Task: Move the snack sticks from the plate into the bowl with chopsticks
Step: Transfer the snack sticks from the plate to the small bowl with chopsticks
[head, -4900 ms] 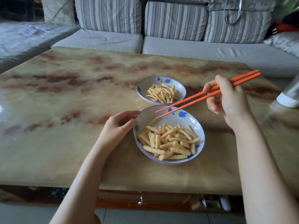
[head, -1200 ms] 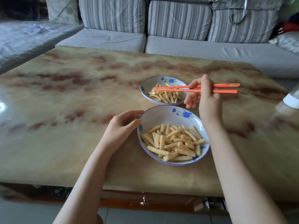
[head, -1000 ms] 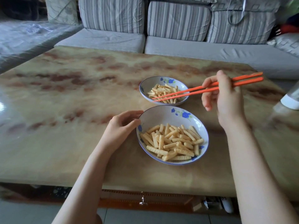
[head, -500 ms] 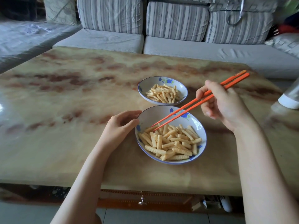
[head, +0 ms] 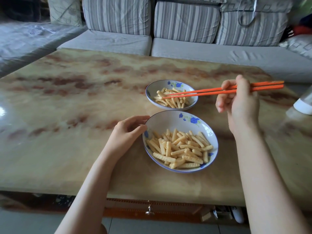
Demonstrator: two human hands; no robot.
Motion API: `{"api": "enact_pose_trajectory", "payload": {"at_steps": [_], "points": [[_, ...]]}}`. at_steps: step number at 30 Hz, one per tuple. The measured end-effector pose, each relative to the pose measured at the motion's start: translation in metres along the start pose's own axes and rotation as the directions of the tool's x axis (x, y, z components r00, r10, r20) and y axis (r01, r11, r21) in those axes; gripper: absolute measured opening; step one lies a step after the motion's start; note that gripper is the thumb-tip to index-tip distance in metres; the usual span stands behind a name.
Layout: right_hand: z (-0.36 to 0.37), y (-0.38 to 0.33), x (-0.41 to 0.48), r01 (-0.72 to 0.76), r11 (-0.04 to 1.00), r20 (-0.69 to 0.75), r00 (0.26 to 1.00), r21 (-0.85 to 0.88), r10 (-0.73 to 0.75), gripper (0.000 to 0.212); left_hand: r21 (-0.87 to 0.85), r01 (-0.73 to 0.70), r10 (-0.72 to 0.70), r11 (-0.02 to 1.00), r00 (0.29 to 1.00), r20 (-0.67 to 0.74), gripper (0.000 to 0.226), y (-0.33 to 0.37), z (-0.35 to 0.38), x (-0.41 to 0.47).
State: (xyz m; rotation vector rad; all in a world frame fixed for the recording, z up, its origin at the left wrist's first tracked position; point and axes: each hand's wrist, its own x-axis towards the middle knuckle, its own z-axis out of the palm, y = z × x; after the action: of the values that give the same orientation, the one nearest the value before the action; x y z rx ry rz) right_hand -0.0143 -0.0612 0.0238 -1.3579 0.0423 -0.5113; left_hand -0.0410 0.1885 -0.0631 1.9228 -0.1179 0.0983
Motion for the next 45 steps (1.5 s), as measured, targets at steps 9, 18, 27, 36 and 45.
{"api": "enact_pose_trajectory", "payload": {"at_steps": [9, 18, 27, 36, 45], "points": [[0.016, 0.031, -0.007, 0.009, 0.991, 0.036, 0.999, -0.131, -0.005, 0.045, 0.006, 0.002, -0.002, 1.000, 1.000, -0.001, 0.040, 0.000, 0.000, 0.000], [-0.002, 0.000, -0.003, 0.067, 0.990, 0.099, 0.994, -0.127, -0.054, 0.045, 0.009, -0.003, 0.003, 1.000, 1.000, 0.003, 0.038, -0.001, 0.000, 0.000], [-0.024, -0.019, -0.002, 0.092, 0.953, 0.267, 0.964, -0.288, -0.012, 0.053, 0.006, -0.002, 0.002, 1.000, 1.000, 0.001, 0.038, 0.000, 0.000, 0.000], [-0.017, -0.008, -0.006, 0.013, 0.929, 0.316, 0.942, -0.370, 0.112, 0.046, 0.012, -0.008, 0.008, 1.000, 1.000, 0.003, 0.038, 0.001, 0.000, 0.000], [-0.011, -0.003, 0.000, 0.013, 0.997, 0.035, 0.999, -0.079, -0.010, 0.044, 0.014, -0.007, 0.007, 1.000, 1.000, -0.001, 0.039, 0.001, 0.000, 0.000]]}}
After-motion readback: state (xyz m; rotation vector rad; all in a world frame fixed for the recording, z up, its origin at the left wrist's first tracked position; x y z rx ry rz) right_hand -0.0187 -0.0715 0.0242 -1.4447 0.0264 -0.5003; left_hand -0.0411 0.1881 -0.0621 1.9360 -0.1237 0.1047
